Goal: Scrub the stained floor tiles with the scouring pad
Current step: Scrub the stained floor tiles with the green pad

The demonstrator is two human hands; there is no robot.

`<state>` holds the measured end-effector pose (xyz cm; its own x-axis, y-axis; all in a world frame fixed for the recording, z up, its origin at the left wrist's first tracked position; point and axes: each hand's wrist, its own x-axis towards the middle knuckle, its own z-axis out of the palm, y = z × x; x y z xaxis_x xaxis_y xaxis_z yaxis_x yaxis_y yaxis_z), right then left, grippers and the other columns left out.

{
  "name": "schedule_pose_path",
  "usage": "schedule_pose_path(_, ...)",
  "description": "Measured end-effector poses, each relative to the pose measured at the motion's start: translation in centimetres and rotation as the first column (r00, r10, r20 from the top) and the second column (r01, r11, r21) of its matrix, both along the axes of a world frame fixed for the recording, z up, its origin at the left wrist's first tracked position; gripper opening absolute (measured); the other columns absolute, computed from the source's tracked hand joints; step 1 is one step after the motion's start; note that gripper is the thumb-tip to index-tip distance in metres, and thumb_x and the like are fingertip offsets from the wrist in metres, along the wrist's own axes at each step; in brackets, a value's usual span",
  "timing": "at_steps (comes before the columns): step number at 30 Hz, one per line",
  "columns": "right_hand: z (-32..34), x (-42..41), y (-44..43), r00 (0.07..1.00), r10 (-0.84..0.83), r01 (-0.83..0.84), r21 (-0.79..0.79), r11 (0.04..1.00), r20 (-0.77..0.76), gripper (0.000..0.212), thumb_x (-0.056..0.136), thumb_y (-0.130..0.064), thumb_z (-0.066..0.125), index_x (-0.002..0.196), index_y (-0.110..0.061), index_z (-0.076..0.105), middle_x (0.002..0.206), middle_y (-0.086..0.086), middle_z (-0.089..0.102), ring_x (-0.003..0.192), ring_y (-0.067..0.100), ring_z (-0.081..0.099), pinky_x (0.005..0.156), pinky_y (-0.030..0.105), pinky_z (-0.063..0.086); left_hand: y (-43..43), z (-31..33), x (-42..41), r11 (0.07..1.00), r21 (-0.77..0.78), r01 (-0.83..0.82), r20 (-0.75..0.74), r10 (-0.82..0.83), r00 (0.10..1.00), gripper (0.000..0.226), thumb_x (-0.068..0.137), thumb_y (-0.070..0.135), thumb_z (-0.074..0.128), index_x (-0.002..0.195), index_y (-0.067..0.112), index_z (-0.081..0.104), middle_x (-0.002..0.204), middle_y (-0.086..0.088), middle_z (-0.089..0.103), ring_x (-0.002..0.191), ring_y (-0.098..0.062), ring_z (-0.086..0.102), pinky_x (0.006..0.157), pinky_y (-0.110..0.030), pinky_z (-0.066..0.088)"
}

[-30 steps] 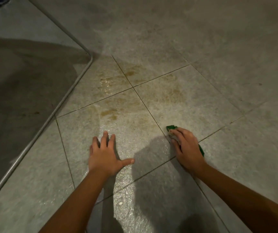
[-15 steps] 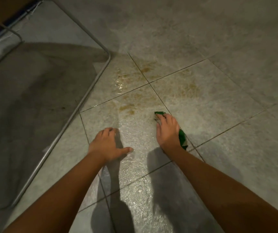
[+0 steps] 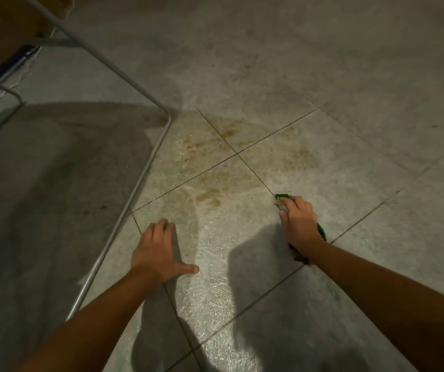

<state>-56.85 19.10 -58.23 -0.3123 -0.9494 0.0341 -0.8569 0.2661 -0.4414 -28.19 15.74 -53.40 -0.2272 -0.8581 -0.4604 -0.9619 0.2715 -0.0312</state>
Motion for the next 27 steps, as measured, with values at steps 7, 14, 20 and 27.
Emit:
schedule_pose_path(7, 1.5, 1.5, -1.3, 0.999, -0.018, 0.007, 0.282, 0.959, 0.038, 0.051, 0.093, -0.019, 0.047, 0.139, -0.005, 0.029, 0.139, 0.017, 0.032, 0.125, 0.031, 0.031, 0.104, 0.034, 0.022, -0.5, -0.6, 0.1, 0.991, 0.131, -0.017, -0.001, 0.017, 1.000, 0.127, 0.063, 0.080, 0.056, 0.150, 0.013, -0.007, 0.158, -0.004, -0.013, 0.144, -0.035, -0.007, 0.114, -0.048, 0.019)
schedule_pose_path(14, 1.5, 4.1, 2.4, 0.997, 0.010, -0.029, 0.234, 0.972, 0.081, 0.053, 0.097, -0.019, 0.042, 0.144, -0.008, 0.020, 0.149, 0.012, 0.022, 0.137, 0.026, 0.016, 0.111, 0.031, 0.011, -0.4, -0.5, 0.2, 0.991, 0.136, -0.019, -0.017, 0.021, 1.000, 0.127, 0.063, 0.081, 0.054, 0.150, 0.013, -0.009, 0.157, -0.007, -0.016, 0.144, -0.037, -0.010, 0.116, -0.049, 0.014)
schedule_pose_path(20, 1.8, 7.4, 3.4, 0.949, 0.314, -0.290, 0.288, 0.913, -0.039, 0.051, 0.100, -0.012, 0.033, 0.147, -0.018, 0.013, 0.155, 0.000, 0.005, 0.140, 0.018, -0.003, 0.110, 0.029, -0.003, -0.5, -1.1, 0.6, 0.990, 0.132, -0.041, -0.069, 0.051, 0.996, 0.129, 0.061, 0.080, 0.057, 0.150, 0.014, -0.010, 0.157, -0.006, -0.017, 0.143, -0.037, -0.012, 0.116, -0.049, 0.012)
schedule_pose_path(27, 0.3, 8.2, -1.8, 0.892, 0.451, -0.449, 0.051, 0.892, -0.035, 0.040, 0.098, -0.015, 0.041, 0.137, -0.017, 0.041, 0.144, 0.004, 0.039, 0.135, 0.024, 0.027, 0.110, 0.030, 0.012, -0.4, -0.9, 0.5, 0.991, 0.108, -0.076, -0.096, 0.086, 0.992, 0.129, 0.059, 0.078, 0.062, 0.150, 0.017, -0.006, 0.158, 0.000, -0.013, 0.144, -0.031, -0.009, 0.113, -0.048, 0.021)
